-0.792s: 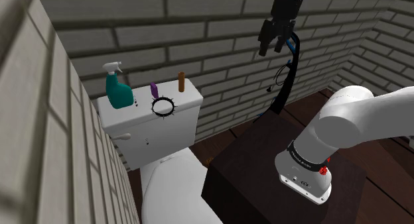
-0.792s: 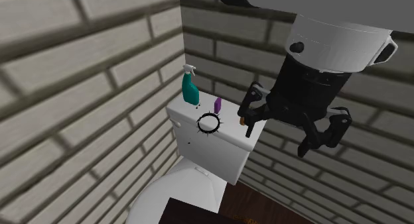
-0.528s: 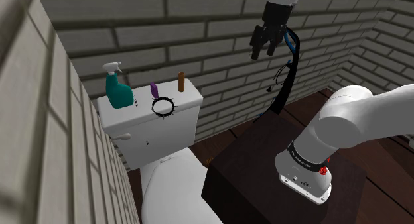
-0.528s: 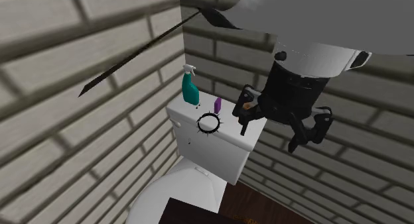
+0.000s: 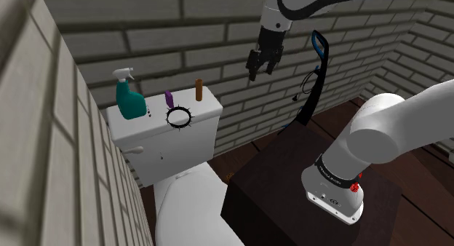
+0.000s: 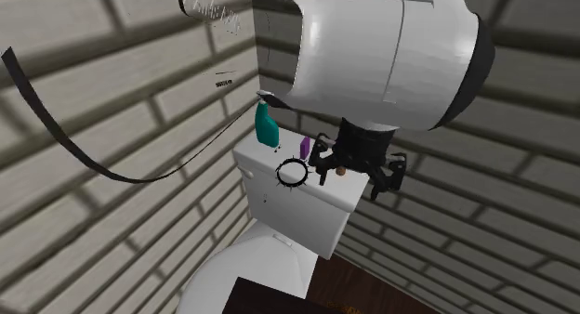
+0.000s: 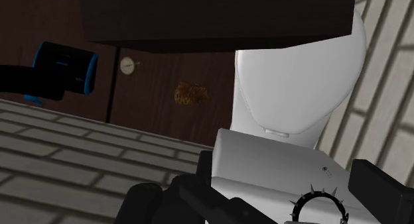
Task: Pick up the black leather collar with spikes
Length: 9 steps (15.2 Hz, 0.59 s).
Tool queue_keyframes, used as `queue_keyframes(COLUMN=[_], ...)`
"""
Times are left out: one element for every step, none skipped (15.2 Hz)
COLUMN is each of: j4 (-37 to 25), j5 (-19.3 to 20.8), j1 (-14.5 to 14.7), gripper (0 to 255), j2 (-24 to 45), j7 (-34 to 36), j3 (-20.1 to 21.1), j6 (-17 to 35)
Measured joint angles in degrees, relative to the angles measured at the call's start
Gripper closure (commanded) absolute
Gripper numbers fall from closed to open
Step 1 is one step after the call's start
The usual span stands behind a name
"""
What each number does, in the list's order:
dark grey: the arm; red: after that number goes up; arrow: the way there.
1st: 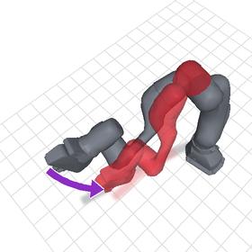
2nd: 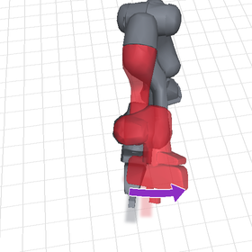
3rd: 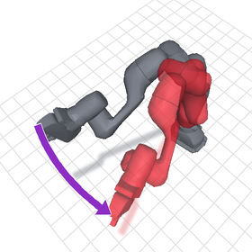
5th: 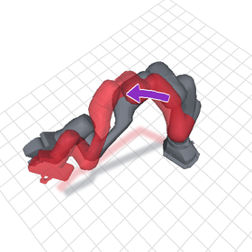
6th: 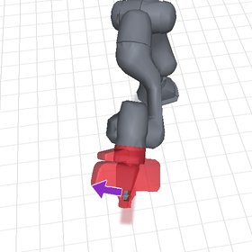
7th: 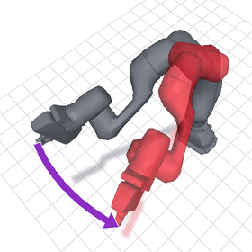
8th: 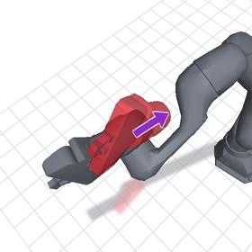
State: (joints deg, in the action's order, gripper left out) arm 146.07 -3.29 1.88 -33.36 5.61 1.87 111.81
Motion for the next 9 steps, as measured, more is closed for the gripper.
queue_keyframes(j4=[0.43, 0.39, 0.10, -0.03, -0.53, -0.56, -1.18, -1.56, -2.53], j5=[0.03, -0.12, 0.07, 0.15, 0.38, 0.59, 0.88, 1.33, 1.98], j1=[0.18, 0.58, 0.65, 0.88, 0.99, 1.15, 1.33, 1.29, 1.07], gripper=[0, 0, 0, 0, 0, 0, 0, 0, 0], j2=[1.77, 3.46, 5.65, 7.81, 10.14, 11.64, 13.94, 15.68, 18.04], j7=[0.18, 0.88, 1.09, 1.64, 2.06, 2.55, 3.30, 3.55, 3.66], j3=[0.45, 1.26, 1.68, 2.34, 2.87, 3.42, 4.13, 4.43, 4.58], j6=[2.56, 4.64, 6.93, 9.34, 11.57, 13.45, 15.54, 17.26, 19.04])
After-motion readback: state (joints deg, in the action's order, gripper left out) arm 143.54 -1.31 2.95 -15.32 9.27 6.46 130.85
